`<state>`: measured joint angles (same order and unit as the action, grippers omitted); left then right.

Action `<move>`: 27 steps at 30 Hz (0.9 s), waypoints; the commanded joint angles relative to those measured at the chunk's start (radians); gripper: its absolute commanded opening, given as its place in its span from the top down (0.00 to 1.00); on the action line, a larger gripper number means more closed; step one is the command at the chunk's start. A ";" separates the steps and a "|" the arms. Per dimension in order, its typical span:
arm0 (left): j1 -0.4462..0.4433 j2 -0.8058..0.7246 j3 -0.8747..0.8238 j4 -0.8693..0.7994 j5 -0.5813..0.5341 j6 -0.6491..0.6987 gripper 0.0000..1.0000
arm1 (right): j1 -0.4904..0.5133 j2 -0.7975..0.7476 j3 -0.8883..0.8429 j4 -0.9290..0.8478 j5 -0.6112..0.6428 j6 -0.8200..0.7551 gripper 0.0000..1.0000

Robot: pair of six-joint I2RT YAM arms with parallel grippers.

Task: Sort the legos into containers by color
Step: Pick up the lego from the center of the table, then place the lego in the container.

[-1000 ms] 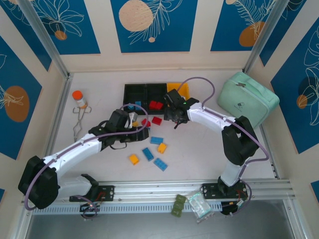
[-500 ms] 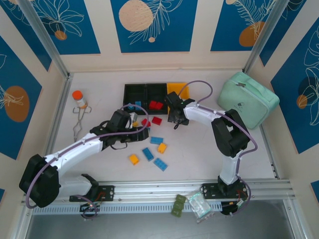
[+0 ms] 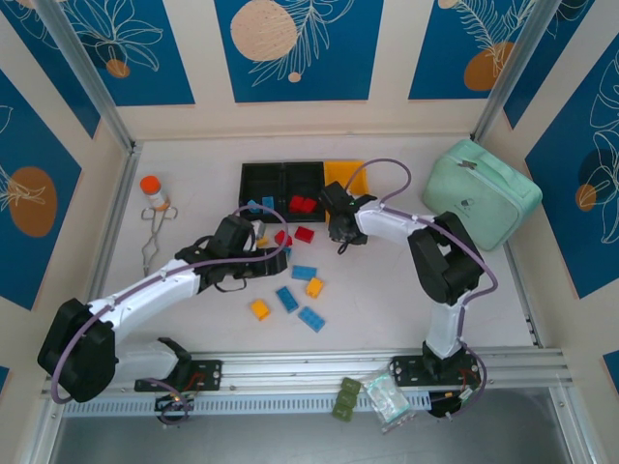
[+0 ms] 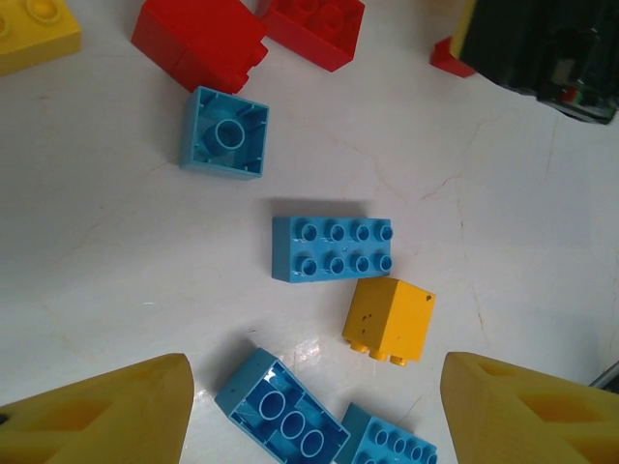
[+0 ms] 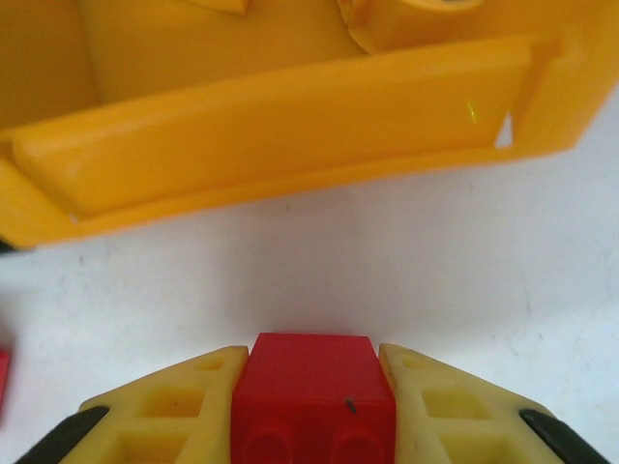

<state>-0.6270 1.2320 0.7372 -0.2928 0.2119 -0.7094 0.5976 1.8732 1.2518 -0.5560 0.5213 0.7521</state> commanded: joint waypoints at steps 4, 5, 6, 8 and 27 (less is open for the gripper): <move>-0.010 -0.027 -0.031 0.004 -0.048 -0.022 0.32 | 0.050 -0.157 -0.031 -0.044 0.003 -0.031 0.71; -0.008 -0.033 -0.038 0.004 -0.058 -0.029 0.32 | 0.056 -0.170 -0.024 -0.049 -0.003 -0.038 0.71; -0.008 -0.039 -0.044 0.003 -0.065 -0.031 0.32 | 0.061 -0.179 -0.015 -0.053 -0.010 -0.044 0.71; -0.009 -0.052 -0.057 0.002 -0.077 -0.041 0.32 | 0.071 -0.187 0.012 -0.063 -0.025 -0.055 0.71; 0.001 -0.179 -0.122 -0.074 -0.134 -0.049 0.32 | 0.069 0.212 0.606 -0.222 -0.092 -0.181 0.68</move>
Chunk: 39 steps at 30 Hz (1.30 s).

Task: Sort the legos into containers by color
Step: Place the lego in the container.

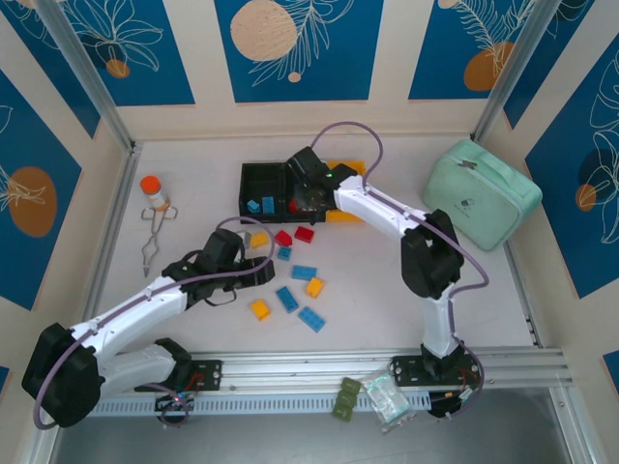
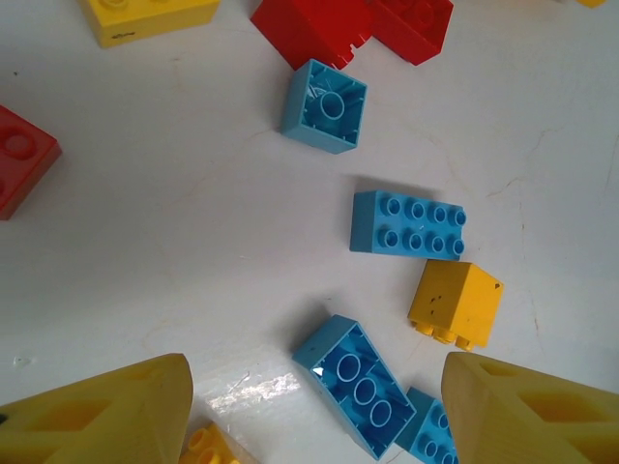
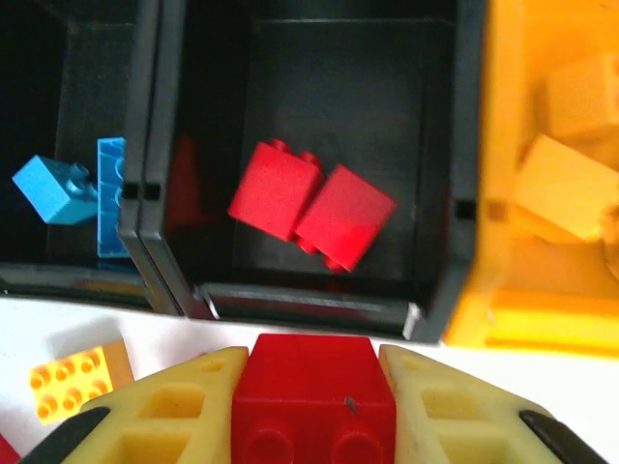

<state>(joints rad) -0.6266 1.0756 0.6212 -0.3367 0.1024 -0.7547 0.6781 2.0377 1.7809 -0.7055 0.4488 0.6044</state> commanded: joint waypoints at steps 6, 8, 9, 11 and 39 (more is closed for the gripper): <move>0.010 -0.025 -0.003 -0.043 -0.027 0.002 0.31 | -0.046 0.177 0.238 -0.126 -0.029 -0.045 0.67; 0.012 -0.023 -0.003 -0.043 -0.027 0.000 0.32 | -0.057 0.219 0.289 -0.142 -0.041 -0.045 0.67; 0.012 -0.023 -0.005 -0.043 -0.027 -0.001 0.31 | -0.061 0.236 0.312 -0.150 -0.045 -0.045 0.67; 0.012 -0.020 -0.009 -0.040 -0.026 -0.003 0.31 | -0.070 0.283 0.371 -0.168 -0.064 -0.047 0.66; 0.031 -0.030 0.034 -0.143 -0.098 -0.011 0.32 | -0.045 0.124 0.313 -0.114 -0.044 -0.078 0.48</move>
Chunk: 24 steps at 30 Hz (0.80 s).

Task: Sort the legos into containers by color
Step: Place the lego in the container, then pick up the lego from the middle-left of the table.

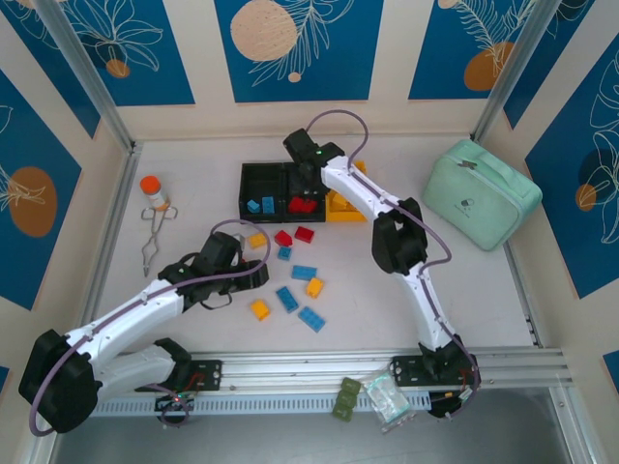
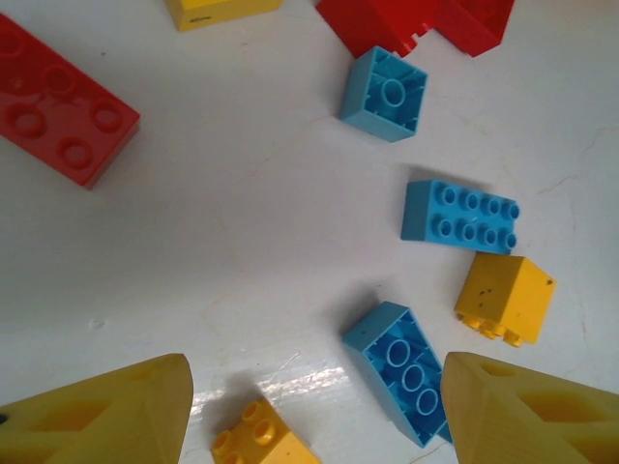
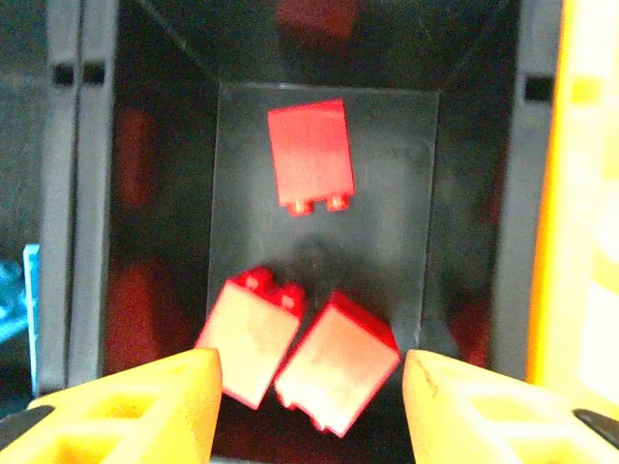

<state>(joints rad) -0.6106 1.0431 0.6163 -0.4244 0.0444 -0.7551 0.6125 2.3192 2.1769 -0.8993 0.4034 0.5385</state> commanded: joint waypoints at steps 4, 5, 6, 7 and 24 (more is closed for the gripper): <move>0.038 0.016 0.058 -0.094 -0.074 -0.019 0.32 | 0.035 -0.345 -0.331 0.198 -0.033 0.002 0.47; 0.042 0.019 0.063 -0.102 -0.084 -0.020 0.32 | 0.040 -0.388 -0.385 0.224 -0.040 0.001 0.47; 0.048 0.022 0.068 -0.110 -0.096 -0.022 0.32 | 0.047 -0.435 -0.448 0.253 -0.051 -0.004 0.47; 0.053 0.029 0.074 -0.119 -0.109 -0.026 0.32 | 0.054 -0.479 -0.508 0.283 -0.062 -0.009 0.47; 0.101 0.265 0.144 -0.053 -0.295 -0.135 0.20 | 0.233 -0.995 -1.210 0.512 -0.117 0.122 0.41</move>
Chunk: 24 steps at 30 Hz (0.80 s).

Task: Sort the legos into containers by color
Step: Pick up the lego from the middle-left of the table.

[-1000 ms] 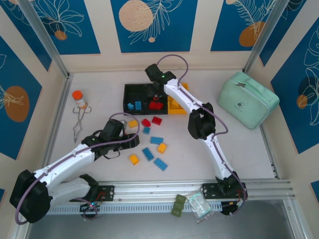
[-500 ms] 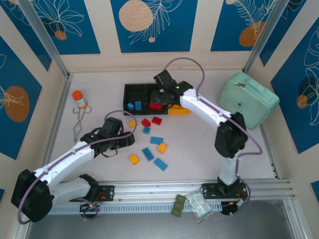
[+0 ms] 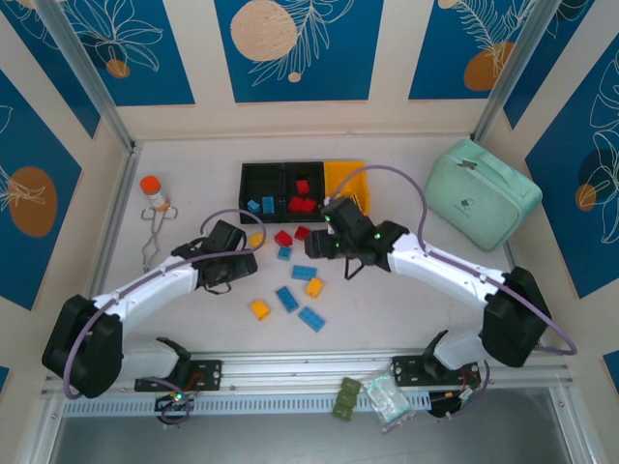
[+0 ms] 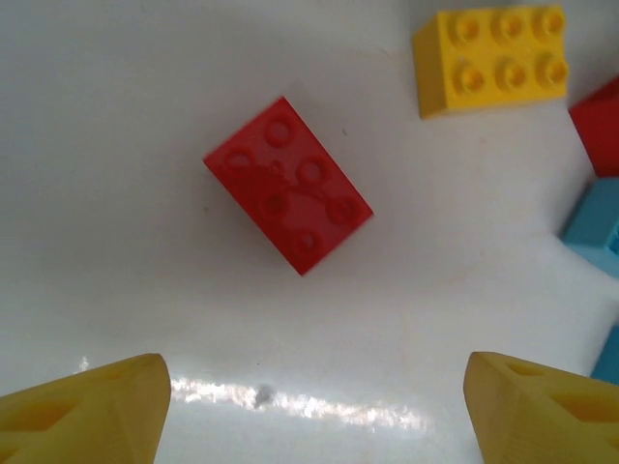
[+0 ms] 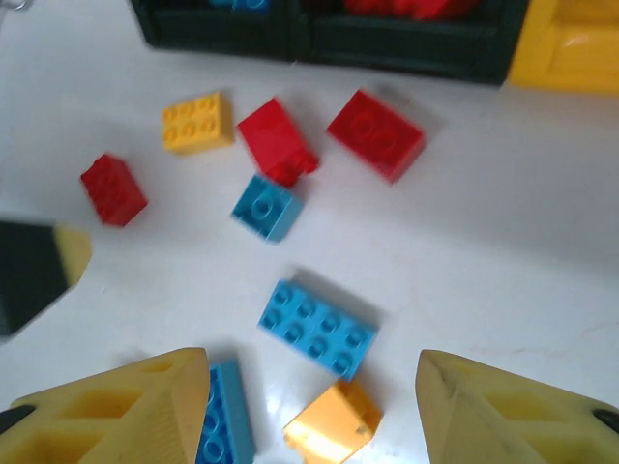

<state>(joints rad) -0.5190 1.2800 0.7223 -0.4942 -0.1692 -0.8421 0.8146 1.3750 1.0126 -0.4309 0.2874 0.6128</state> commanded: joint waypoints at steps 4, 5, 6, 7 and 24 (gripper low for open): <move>0.013 0.099 0.054 0.059 -0.117 -0.073 0.18 | 0.071 -0.102 -0.120 0.014 0.042 0.105 0.42; 0.013 0.118 0.060 0.064 -0.129 -0.075 0.19 | 0.076 -0.113 -0.134 0.011 0.047 0.120 0.41; 0.014 0.139 0.071 0.063 -0.142 -0.085 0.19 | 0.079 -0.123 -0.151 0.010 0.052 0.132 0.42; 0.016 0.159 0.079 0.063 -0.152 -0.094 0.20 | 0.081 -0.135 -0.164 0.008 0.054 0.145 0.42; 0.019 0.317 0.120 0.133 -0.174 -0.088 0.55 | 0.105 -0.124 -0.165 -0.017 0.094 0.191 0.42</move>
<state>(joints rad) -0.5106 1.6001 0.8238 -0.3550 -0.3378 -0.9466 0.9127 1.2427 0.8352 -0.4355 0.3630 0.7868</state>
